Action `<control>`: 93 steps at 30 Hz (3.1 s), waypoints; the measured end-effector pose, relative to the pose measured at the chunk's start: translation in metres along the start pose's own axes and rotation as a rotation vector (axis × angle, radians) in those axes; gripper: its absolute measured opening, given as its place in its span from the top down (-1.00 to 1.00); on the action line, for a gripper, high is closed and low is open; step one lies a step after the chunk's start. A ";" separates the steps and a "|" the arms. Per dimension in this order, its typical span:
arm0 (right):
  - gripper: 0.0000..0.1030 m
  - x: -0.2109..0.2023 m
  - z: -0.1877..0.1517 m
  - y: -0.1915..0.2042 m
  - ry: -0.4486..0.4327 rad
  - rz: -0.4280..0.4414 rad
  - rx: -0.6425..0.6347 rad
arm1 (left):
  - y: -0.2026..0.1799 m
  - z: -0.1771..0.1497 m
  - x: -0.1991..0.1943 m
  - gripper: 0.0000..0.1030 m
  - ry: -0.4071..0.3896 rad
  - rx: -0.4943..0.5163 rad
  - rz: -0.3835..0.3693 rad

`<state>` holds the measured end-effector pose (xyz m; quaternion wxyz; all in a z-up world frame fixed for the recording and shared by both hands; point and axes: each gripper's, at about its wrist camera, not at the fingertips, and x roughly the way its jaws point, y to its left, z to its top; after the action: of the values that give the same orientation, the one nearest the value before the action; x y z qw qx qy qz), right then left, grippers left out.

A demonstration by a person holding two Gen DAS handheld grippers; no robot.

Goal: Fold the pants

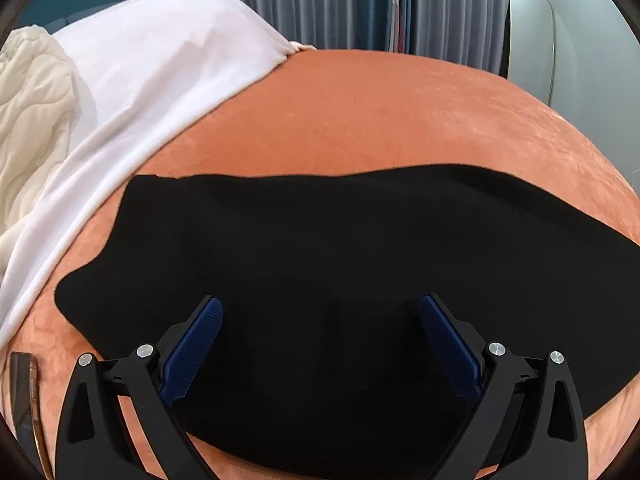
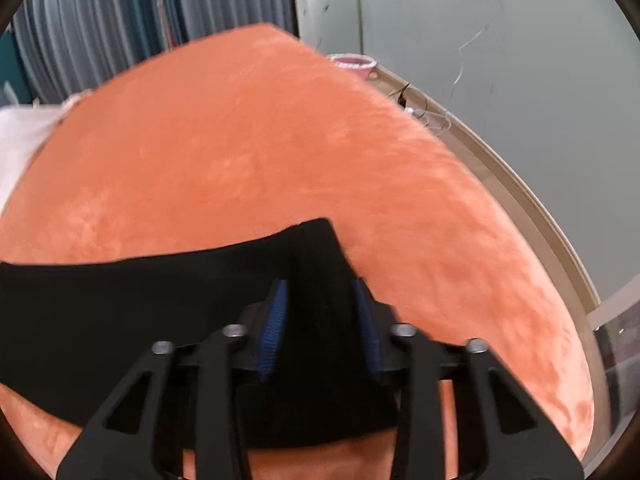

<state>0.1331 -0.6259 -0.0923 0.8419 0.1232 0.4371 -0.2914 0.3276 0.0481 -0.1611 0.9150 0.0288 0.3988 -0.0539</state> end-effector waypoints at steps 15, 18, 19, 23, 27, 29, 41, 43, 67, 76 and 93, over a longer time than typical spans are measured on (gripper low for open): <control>0.35 -0.036 -0.028 0.018 -0.139 0.003 0.001 | 0.007 0.000 0.010 -0.89 0.043 -0.026 0.010; 0.36 0.002 -0.049 0.018 -0.024 -0.057 -0.024 | 0.008 -0.002 0.007 -0.89 0.039 -0.031 0.016; 0.33 -0.011 -0.051 0.020 -0.046 -0.074 0.013 | 0.008 -0.001 0.004 -0.89 0.034 -0.035 0.025; 0.33 -0.061 -0.052 0.083 -0.123 0.134 0.006 | 0.021 0.005 -0.011 -0.89 -0.013 -0.099 0.073; 0.33 -0.087 -0.055 0.228 -0.108 0.339 -0.240 | 0.046 0.009 -0.014 -0.89 0.001 -0.187 0.132; 0.33 -0.088 -0.059 0.308 -0.076 0.472 -0.307 | 0.060 0.008 -0.009 -0.89 0.039 -0.223 0.199; 0.38 -0.023 -0.078 0.552 0.046 0.487 -0.575 | 0.072 -0.001 0.012 -0.90 0.135 -0.151 0.382; 0.50 -0.009 -0.067 0.514 0.033 0.458 -0.520 | 0.073 -0.002 0.011 -0.90 0.137 -0.156 0.379; 0.41 -0.034 -0.022 -0.029 -0.042 0.030 0.135 | 0.068 0.002 0.005 -0.90 0.056 -0.193 0.378; -0.01 0.001 -0.037 -0.073 0.003 0.149 0.266 | 0.045 0.003 -0.008 -0.90 -0.043 -0.122 0.313; 0.61 -0.062 -0.012 0.010 -0.088 0.324 0.206 | 0.040 0.002 -0.013 -0.90 -0.025 -0.133 0.228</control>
<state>0.1032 -0.5886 -0.0500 0.8791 0.2646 0.3422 -0.2004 0.3257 0.0887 -0.1498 0.9201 0.0127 0.3840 0.0766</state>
